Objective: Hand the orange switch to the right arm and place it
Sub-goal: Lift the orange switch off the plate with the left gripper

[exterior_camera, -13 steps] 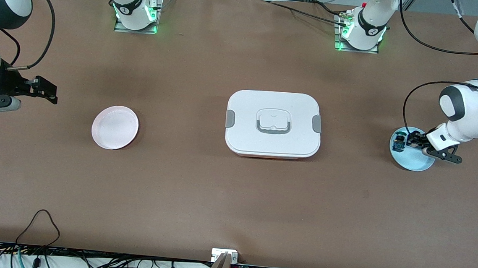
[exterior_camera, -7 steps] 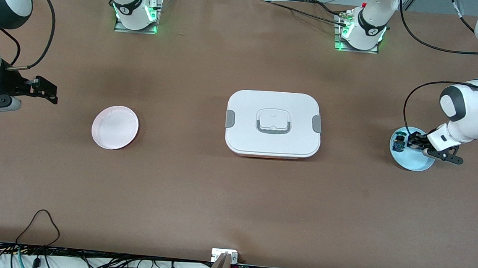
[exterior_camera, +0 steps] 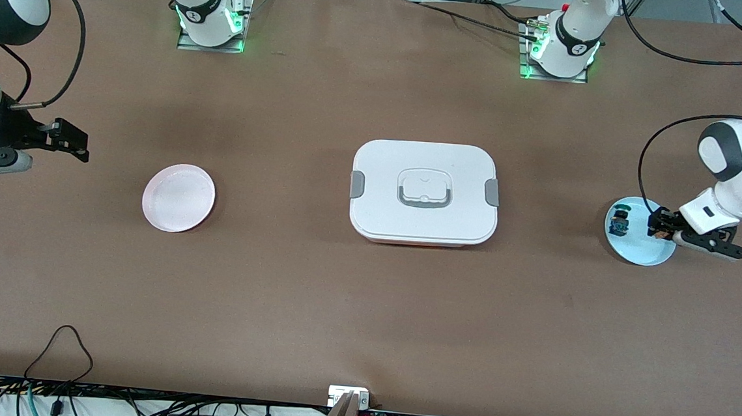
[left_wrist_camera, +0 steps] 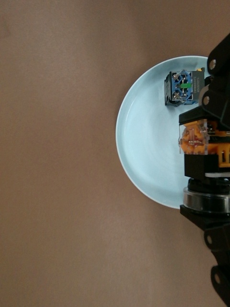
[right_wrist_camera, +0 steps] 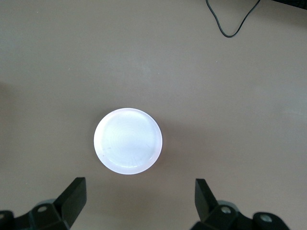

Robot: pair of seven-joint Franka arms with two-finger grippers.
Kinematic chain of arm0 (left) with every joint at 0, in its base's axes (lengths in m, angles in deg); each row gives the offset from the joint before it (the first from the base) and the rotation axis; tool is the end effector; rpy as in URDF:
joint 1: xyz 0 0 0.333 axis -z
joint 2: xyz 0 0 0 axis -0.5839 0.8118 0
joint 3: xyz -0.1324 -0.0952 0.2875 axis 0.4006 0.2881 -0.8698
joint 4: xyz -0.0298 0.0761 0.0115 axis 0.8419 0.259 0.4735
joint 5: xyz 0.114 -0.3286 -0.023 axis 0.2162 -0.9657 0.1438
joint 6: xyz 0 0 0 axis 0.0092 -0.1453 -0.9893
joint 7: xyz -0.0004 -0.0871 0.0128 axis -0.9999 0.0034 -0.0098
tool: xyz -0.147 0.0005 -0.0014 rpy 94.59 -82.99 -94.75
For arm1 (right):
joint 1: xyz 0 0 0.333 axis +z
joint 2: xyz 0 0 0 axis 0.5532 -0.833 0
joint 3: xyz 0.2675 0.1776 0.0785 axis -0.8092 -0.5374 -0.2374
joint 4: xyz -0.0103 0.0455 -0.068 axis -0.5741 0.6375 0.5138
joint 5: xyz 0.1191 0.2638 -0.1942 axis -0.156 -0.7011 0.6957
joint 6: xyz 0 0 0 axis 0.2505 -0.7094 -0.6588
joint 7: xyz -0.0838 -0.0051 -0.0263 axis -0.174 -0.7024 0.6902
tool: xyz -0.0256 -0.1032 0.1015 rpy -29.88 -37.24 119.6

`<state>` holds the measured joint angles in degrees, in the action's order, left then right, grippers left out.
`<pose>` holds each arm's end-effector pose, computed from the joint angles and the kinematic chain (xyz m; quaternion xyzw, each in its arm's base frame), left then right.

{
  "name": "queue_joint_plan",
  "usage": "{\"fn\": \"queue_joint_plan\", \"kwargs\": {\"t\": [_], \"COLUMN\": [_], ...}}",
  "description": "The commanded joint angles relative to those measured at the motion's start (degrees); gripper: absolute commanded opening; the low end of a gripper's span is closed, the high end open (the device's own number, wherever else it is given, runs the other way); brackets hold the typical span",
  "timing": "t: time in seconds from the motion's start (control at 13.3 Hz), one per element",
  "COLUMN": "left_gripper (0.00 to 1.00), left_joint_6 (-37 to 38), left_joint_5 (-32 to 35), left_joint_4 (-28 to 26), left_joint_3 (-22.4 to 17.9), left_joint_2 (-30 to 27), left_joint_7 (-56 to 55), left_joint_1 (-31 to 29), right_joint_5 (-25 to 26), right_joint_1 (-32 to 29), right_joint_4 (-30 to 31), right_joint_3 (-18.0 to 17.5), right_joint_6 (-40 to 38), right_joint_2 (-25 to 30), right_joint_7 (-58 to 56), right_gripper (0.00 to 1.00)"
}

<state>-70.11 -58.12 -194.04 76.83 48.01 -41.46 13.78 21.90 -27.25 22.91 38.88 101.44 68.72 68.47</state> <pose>0.5340 0.1823 0.2735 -0.9889 0.1374 -0.0499 0.0260 0.5657 -0.0047 0.5244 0.9939 0.1080 0.0143 0.0187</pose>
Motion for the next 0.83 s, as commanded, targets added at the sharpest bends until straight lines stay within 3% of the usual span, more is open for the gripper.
{"fn": "queue_joint_plan", "kwargs": {"t": [0.0, 0.23, 0.75], "left_gripper": [0.00, 0.00, 0.00], "left_joint_6": [5.99, 11.72, 15.06], "left_joint_5": [0.12, 0.12, -1.20], "left_joint_4": [4.63, 9.56, 11.41], "left_joint_3": [0.00, 0.17, 0.08], "left_joint_2": [-0.69, -0.60, -4.20], "left_joint_7": [0.29, 0.29, 0.98], "left_joint_1": [0.07, 0.24, 2.96], "right_joint_5": [0.44, -0.09, -0.27], "right_joint_1": [-0.18, -0.36, -0.18], "right_joint_4": [-1.05, -1.23, -1.14], "right_joint_3": [-0.27, -0.19, -0.27], "right_joint_6": [-0.04, 1.36, 2.25], "right_joint_2": [-0.28, -0.28, -0.28], "right_joint_7": [-0.10, -0.02, 0.07], "right_gripper": [1.00, 1.00, 1.00]}}
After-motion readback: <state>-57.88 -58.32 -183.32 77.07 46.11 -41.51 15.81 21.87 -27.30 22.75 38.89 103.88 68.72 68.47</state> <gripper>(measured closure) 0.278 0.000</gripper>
